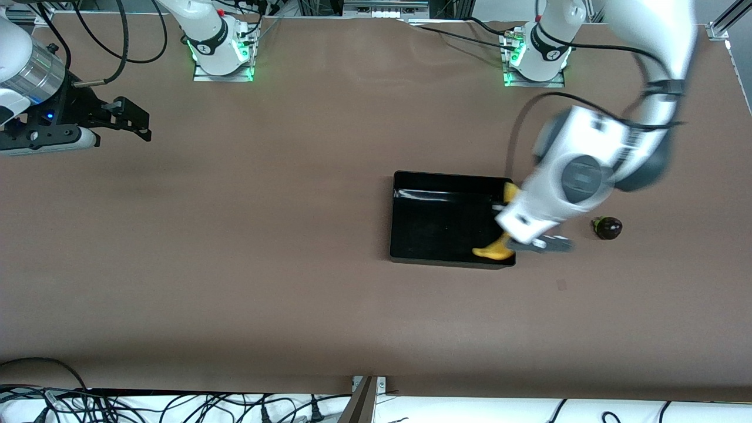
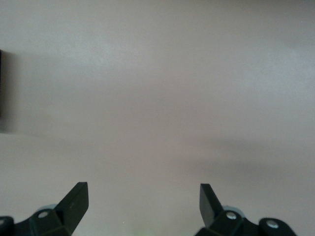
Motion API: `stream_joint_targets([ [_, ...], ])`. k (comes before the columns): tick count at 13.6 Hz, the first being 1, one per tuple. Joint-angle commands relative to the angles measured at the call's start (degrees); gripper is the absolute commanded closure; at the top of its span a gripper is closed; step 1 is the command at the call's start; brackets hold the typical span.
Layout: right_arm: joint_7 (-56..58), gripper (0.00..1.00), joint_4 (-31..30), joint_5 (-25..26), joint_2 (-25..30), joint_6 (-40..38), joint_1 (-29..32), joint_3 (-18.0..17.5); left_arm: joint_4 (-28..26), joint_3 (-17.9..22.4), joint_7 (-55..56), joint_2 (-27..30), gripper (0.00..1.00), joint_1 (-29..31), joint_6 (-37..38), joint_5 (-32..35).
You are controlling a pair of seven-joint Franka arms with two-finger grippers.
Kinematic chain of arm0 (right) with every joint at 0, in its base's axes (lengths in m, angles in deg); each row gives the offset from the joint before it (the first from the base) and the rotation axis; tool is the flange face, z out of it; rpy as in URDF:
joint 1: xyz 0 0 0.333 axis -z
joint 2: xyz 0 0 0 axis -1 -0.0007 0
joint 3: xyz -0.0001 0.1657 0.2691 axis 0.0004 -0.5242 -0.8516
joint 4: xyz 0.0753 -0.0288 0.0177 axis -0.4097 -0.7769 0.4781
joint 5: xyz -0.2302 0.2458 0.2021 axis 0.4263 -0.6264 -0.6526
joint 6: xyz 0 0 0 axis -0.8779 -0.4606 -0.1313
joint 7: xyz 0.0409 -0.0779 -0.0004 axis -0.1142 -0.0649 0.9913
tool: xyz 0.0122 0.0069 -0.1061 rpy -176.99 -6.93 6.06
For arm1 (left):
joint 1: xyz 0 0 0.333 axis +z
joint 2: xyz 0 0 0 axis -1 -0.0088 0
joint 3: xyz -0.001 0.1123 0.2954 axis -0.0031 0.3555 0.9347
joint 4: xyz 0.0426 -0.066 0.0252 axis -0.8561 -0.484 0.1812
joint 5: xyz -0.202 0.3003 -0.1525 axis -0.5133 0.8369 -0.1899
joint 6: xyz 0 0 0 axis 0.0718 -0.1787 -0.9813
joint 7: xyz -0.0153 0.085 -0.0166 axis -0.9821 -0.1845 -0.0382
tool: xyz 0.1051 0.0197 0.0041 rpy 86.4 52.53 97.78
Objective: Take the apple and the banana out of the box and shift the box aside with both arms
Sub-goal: 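Lift the banana out and lower it beside the plum, open gripper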
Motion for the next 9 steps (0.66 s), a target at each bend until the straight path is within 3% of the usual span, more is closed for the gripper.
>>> stream_joint_targets([
  [1, 0.7, 0.0, 0.8, -0.2, -0.3, -0.2, 0.3, -0.2, 0.6, -0.6, -11.3, -1.7, 0.95, 8.6, 0.5, 0.6],
  [4, 0.7, 0.0, 0.8, -0.2, -0.3, -0.2, 0.3, -0.2, -1.2, -0.3, -13.9, -5.9, 0.94, 12.7, -3.6, 0.9],
  [9, 0.7, 0.0, 0.8, -0.1, -0.3, -0.2, 0.3, -0.3, -15.9, -0.2, -14.3, -6.1, 0.93, 16.6, -24.9, 8.9],
])
